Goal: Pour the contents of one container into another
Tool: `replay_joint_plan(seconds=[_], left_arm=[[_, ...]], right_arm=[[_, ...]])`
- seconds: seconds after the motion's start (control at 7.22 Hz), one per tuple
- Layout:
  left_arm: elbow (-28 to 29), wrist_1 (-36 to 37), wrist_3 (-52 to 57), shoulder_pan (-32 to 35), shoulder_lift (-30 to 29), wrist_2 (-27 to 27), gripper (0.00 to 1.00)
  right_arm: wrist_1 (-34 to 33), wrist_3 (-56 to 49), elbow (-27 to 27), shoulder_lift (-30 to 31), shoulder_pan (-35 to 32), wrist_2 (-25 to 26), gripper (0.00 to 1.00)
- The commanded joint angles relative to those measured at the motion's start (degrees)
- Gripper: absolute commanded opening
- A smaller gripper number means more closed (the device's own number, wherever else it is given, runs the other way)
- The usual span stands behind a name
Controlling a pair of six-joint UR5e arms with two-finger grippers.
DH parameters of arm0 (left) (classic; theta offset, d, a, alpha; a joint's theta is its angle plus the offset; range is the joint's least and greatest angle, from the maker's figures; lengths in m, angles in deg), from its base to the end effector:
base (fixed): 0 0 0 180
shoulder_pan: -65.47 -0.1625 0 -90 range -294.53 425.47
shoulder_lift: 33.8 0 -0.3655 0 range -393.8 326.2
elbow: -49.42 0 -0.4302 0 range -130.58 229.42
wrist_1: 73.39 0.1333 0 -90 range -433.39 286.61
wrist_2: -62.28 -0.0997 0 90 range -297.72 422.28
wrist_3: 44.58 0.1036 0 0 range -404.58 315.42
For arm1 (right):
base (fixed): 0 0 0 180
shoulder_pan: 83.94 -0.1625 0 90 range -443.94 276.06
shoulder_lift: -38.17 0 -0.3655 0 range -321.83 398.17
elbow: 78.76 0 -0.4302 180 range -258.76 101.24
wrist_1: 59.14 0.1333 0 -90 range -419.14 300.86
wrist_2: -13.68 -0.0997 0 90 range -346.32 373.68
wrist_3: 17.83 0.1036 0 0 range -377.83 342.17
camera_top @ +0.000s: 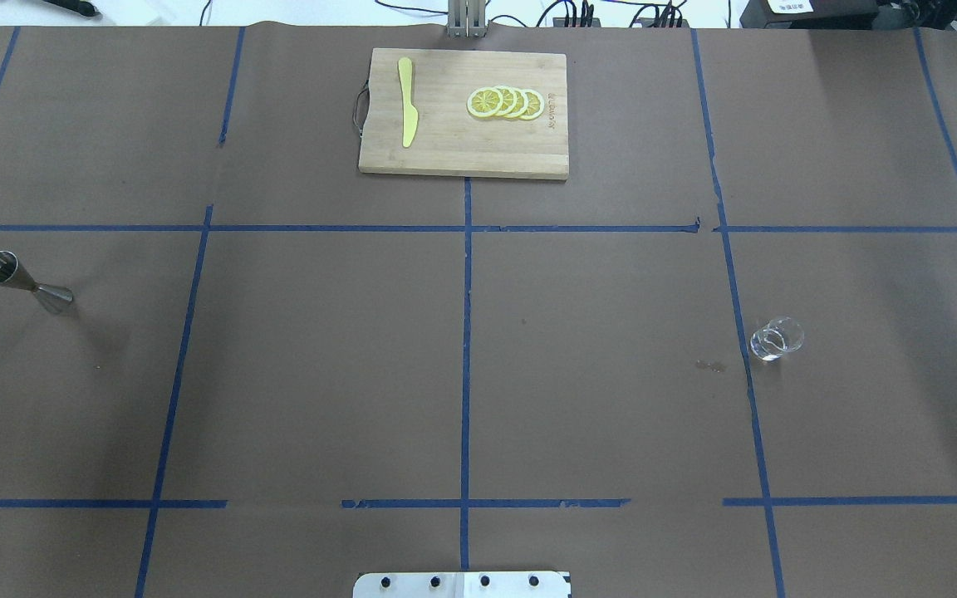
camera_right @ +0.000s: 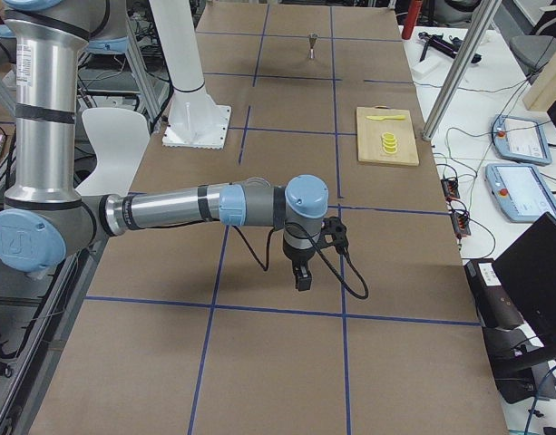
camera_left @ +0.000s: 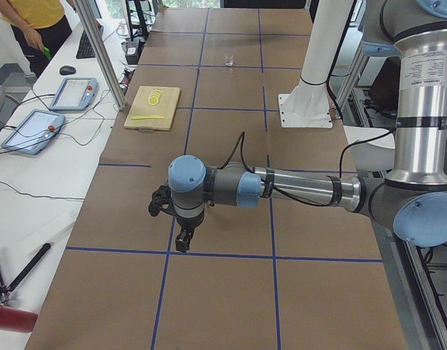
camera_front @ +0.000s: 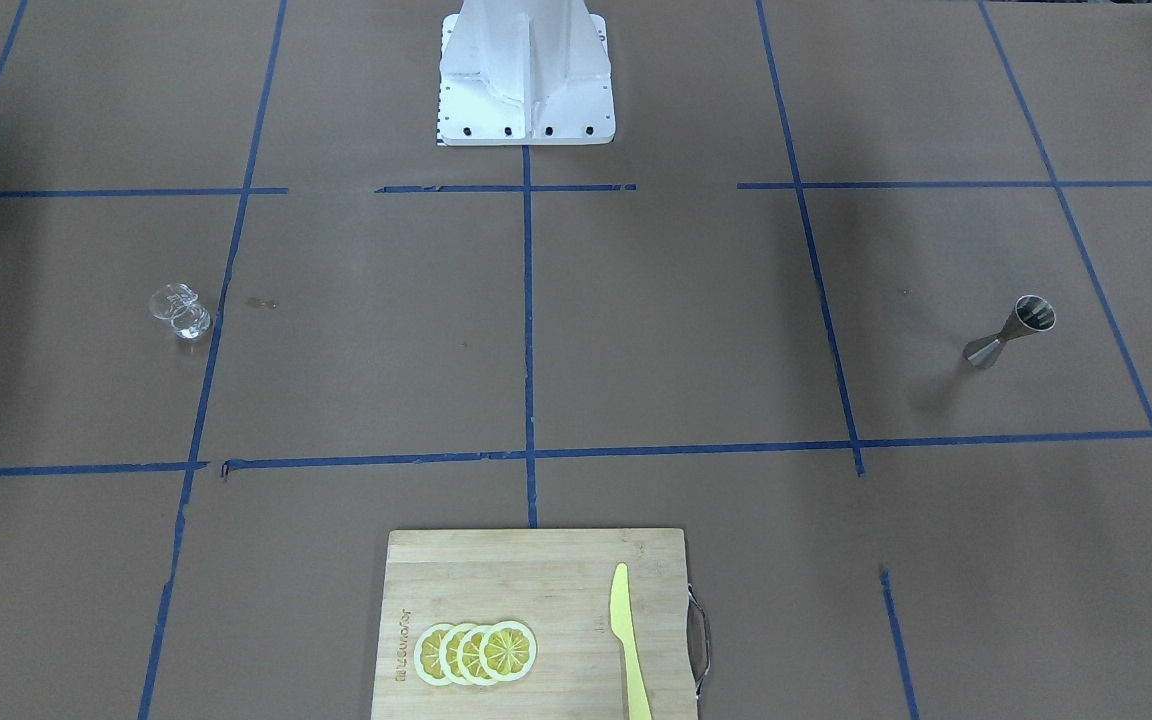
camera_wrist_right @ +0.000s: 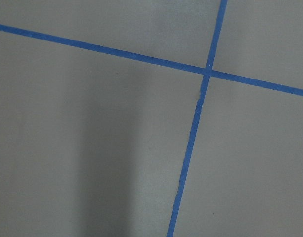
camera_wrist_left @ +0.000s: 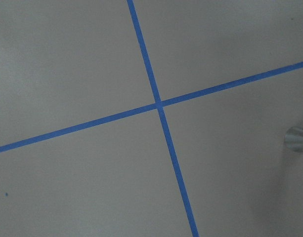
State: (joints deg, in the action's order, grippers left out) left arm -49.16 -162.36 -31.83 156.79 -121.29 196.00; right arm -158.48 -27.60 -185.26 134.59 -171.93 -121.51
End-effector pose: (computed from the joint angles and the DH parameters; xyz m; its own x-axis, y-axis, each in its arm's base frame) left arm -0.0736 -0.5161 0.5480 0.7111 0.2628 -0.6521 -0.1374 0.9616 0.2376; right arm 0.0428 -0.4851 0.5221 0.6878 -0.2030 0.6969 0.1540 0.9791 0.1331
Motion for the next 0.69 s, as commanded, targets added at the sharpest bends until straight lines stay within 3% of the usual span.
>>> replay_joint_plan(seconds=[0.0,0.55], left_arm=[[0.1,0.1,0.0,0.0,0.2,0.0,1.0],[-0.2,0.1,-0.1,0.0,1.2,0.1,1.0]], right_arm=[[-0.1,1.8,0.1,0.0,0.0,-0.7,1.0],[0.0,2.7,0.2,0.1,0.0,-0.4,1.0]])
